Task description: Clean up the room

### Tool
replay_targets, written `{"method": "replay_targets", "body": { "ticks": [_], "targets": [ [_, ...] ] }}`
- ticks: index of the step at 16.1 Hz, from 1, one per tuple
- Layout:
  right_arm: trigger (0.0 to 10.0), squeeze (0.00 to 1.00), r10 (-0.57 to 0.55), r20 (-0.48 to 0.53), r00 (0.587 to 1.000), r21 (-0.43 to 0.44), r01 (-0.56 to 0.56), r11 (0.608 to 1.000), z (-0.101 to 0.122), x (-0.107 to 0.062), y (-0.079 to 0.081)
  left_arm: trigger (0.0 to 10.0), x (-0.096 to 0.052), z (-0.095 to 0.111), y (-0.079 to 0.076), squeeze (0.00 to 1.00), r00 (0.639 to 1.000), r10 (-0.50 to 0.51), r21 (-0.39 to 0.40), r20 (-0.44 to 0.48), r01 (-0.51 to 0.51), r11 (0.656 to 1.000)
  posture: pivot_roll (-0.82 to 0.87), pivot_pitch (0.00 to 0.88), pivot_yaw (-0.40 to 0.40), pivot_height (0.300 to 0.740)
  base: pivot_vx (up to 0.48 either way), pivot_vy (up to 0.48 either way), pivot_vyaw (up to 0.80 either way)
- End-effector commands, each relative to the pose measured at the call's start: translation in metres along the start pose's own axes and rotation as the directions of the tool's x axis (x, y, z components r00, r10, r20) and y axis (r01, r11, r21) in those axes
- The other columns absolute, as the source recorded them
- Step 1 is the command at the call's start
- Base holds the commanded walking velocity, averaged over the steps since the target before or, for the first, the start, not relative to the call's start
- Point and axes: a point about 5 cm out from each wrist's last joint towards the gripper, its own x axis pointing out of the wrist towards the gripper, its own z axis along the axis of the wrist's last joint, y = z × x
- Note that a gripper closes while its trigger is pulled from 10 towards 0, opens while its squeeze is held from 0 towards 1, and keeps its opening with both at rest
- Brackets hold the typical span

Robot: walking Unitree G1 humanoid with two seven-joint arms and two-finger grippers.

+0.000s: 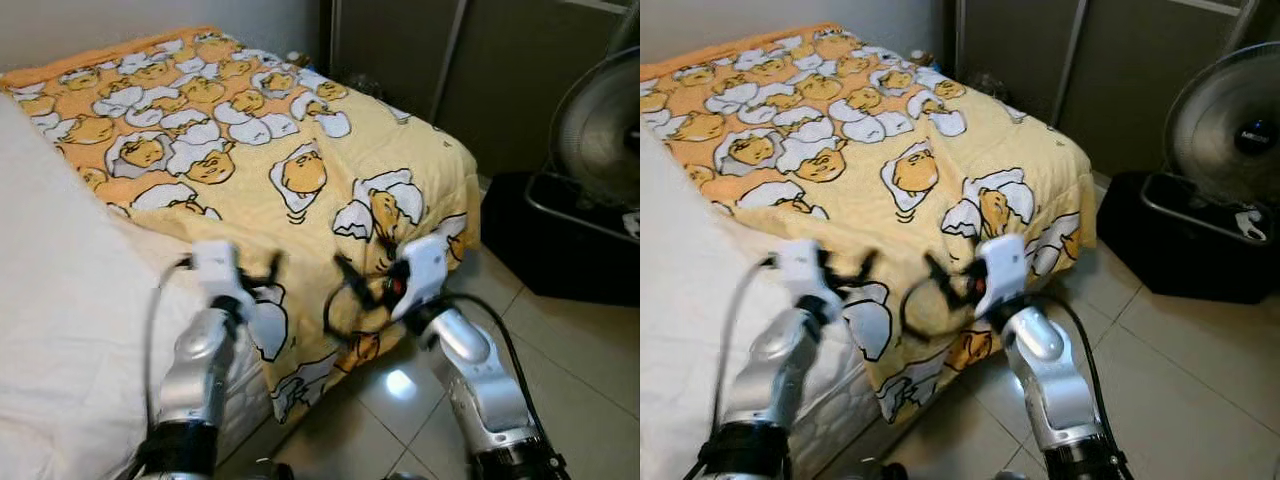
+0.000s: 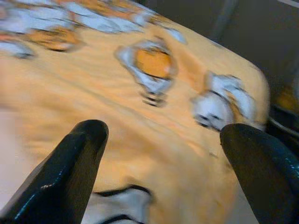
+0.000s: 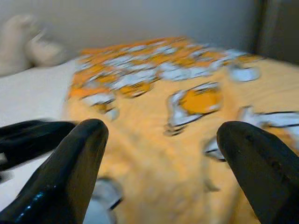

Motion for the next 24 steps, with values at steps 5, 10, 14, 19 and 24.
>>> {"method": "replay_targets", "body": {
  "ticks": [5,10,14,19,24],
  "targets": [
    [10.0,0.00,-0.166,0.003,0.986,-0.024,0.166,0.986,-0.014,-0.020,-0.028,10.0,-0.027,0.016,0.038,0.00,0.982,0.161,0.133,0.098,-0.173,0.976,-0.07,0.000,0.047,0.740,0.000,0.000,0.00],
    [10.0,0.00,-0.192,0.017,0.981,-0.012,0.192,0.981,-0.016,-0.007,-0.028,10.0,-0.017,0.024,0.019,0.00,0.987,0.126,0.149,0.100,-0.140,0.979,-0.07,0.000,0.053,0.740,0.158,-0.400,0.00],
    [10.0,0.00,-0.171,0.008,0.985,-0.027,0.172,0.985,-0.016,-0.005,-0.027,10.0,-0.016,0.022,0.015,0.00,0.986,0.130,0.138,0.105,-0.143,0.980,-0.09,0.000,0.049,0.740,0.217,-0.284,0.52],
    [10.0,0.00,-0.151,0.007,0.989,-0.052,0.151,0.987,-0.015,-0.002,-0.030,10.0,-0.014,0.023,0.012,0.00,0.986,0.133,0.162,0.099,-0.148,0.976,-0.08,0.000,0.042,0.740,0.000,0.000,0.61],
    [10.0,0.00,-0.131,-0.004,0.991,-0.040,0.130,0.991,-0.019,-0.007,-0.026,10.0,-0.025,0.017,0.014,0.00,0.986,0.139,0.192,0.091,-0.155,0.969,-0.07,0.000,0.029,0.740,0.000,0.000,0.52]
  ]
}}
